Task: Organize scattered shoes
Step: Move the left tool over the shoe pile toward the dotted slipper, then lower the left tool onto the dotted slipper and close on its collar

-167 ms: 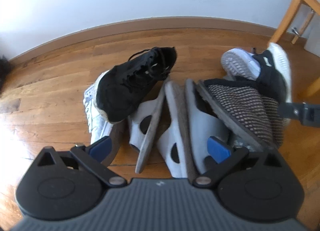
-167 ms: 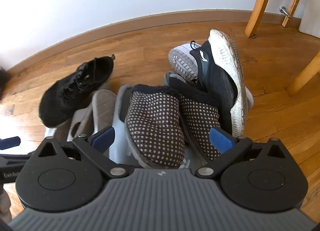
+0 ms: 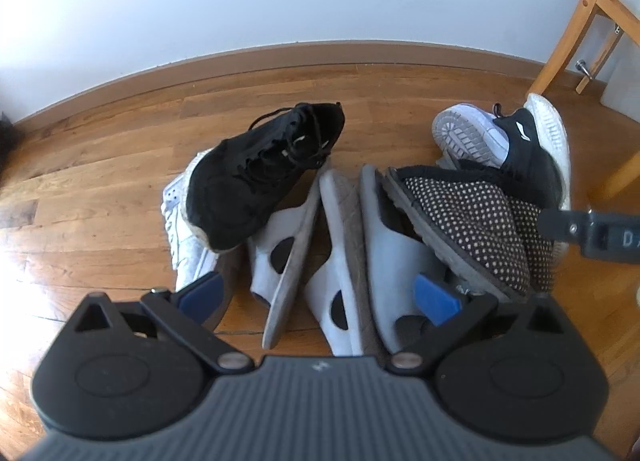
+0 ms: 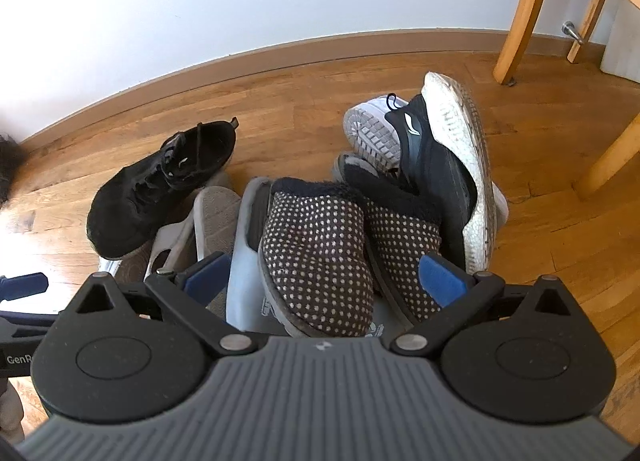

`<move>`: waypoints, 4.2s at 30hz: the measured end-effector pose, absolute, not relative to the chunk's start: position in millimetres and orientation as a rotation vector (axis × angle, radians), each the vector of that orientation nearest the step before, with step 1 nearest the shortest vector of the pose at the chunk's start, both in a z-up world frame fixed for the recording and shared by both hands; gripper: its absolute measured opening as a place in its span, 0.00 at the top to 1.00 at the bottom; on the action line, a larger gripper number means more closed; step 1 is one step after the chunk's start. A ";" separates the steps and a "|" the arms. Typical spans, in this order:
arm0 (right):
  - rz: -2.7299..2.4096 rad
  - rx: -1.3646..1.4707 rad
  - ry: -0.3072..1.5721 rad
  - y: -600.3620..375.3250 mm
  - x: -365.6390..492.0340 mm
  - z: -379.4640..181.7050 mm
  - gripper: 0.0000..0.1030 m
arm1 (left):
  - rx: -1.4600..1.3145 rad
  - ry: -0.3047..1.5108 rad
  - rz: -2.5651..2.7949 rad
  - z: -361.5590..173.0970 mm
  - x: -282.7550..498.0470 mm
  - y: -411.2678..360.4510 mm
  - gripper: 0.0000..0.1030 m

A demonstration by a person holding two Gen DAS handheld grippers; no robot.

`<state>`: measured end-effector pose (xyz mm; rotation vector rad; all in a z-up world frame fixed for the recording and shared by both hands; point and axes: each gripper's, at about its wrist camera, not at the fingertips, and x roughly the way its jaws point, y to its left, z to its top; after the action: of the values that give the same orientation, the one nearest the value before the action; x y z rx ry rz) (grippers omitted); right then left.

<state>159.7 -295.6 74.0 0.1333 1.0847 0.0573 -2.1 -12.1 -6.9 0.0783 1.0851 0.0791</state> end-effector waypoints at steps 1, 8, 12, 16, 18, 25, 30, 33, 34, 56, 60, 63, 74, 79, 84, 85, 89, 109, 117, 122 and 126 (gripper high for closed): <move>0.058 0.135 1.089 -295.6 159.8 73.1 0.01 | 0.084 1.087 0.087 -8.4 -2.4 -16.7 0.00; 0.064 0.146 1.116 -295.5 160.6 66.8 0.01 | 0.009 1.119 -0.001 3.6 0.8 1.2 0.00; 0.067 0.152 1.132 -295.4 161.0 63.1 0.01 | 0.000 1.123 -0.006 2.8 0.6 8.1 0.00; 0.067 0.155 1.143 -296.6 161.2 60.2 0.01 | -0.007 1.158 0.001 3.2 6.3 -4.3 0.00; 0.067 0.157 1.149 -296.6 161.7 59.3 0.01 | -0.014 1.175 -0.004 0.8 7.5 -3.8 0.00; 0.086 0.162 1.165 -294.0 162.5 56.6 0.01 | -0.017 1.201 -0.018 -4.6 5.3 -6.1 0.00; 0.097 0.164 1.176 -292.2 163.2 54.2 0.01 | -0.025 1.214 -0.023 -7.0 6.4 -5.8 0.00; 0.098 0.165 1.180 -291.7 164.2 53.3 0.01 | -0.024 1.214 -0.023 -7.8 6.5 -6.3 0.00; 0.098 0.165 1.181 -291.5 164.9 53.0 0.01 | -0.023 1.215 -0.024 -8.2 6.4 -6.5 0.00; 0.118 0.169 1.195 -289.2 162.5 48.3 0.01 | -0.028 1.239 -0.041 -14.2 4.7 -10.3 0.00; 0.110 0.172 1.208 -291.4 163.5 44.8 0.01 | -0.027 1.241 -0.036 -16.0 5.2 -8.7 0.00; 0.104 0.172 1.218 -291.9 163.8 42.0 0.01 | -0.025 1.242 -0.034 -17.0 5.1 -9.1 0.00; 0.100 0.175 1.222 -293.3 164.2 39.8 0.01 | -0.067 1.244 -0.038 -23.6 8.4 0.5 0.00; 0.092 0.193 1.214 -300.3 165.8 35.4 0.01 | -0.109 1.238 -0.029 -29.2 13.4 7.3 0.00; 0.090 0.254 1.192 -317.8 168.3 27.7 0.01 | -0.131 1.220 -0.040 -33.1 13.9 8.7 0.01; 0.093 0.274 1.185 -322.4 168.3 26.5 0.01 | -0.133 1.210 -0.052 -32.9 13.9 7.7 0.01; 0.076 0.300 1.149 -338.8 167.4 24.7 0.01 | -0.126 1.163 -0.097 -28.4 15.8 -3.1 0.02; -0.112 0.413 1.111 -423.8 173.1 -2.1 0.04 | -0.028 1.153 -0.263 -57.8 88.2 -121.0 0.17; -0.109 0.431 1.135 -438.7 173.0 -15.1 0.04 | -0.011 1.242 -0.223 -81.7 109.6 -144.7 0.18; -0.102 0.447 1.145 -445.6 175.7 -21.7 0.04 | 0.018 1.265 -0.196 -94.3 122.8 -155.5 0.18; -0.092 0.448 1.153 -445.6 177.4 -25.1 0.04 | -0.001 1.278 -0.193 -104.4 132.0 -153.5 0.24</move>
<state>177.4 -445.6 -25.1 0.4483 1.1529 -0.0922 132.0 -153.5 -104.4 -0.0009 1.2778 -0.1926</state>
